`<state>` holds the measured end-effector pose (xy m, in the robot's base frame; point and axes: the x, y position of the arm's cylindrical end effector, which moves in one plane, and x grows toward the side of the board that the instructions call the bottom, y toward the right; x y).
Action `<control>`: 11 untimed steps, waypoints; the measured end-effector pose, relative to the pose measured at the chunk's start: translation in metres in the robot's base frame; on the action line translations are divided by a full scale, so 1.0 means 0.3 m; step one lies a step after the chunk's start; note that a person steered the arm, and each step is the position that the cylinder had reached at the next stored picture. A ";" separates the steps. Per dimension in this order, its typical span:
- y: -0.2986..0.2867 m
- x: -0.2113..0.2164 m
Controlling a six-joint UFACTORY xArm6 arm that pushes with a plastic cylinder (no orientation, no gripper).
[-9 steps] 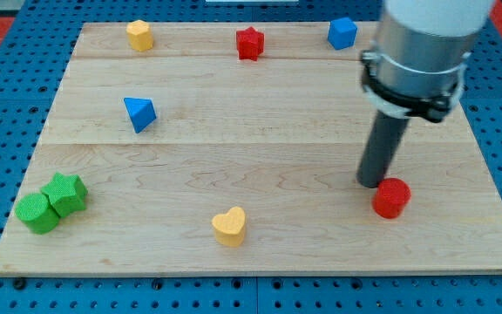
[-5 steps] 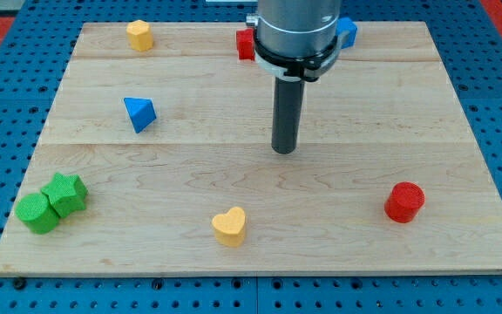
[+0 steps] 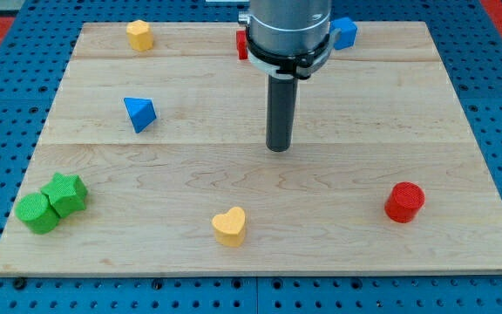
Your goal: Push the green star closer to the yellow heart
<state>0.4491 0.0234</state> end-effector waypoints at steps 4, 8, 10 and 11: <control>-0.060 -0.004; 0.257 0.114; -0.176 0.197; -0.341 0.137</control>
<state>0.4903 -0.0788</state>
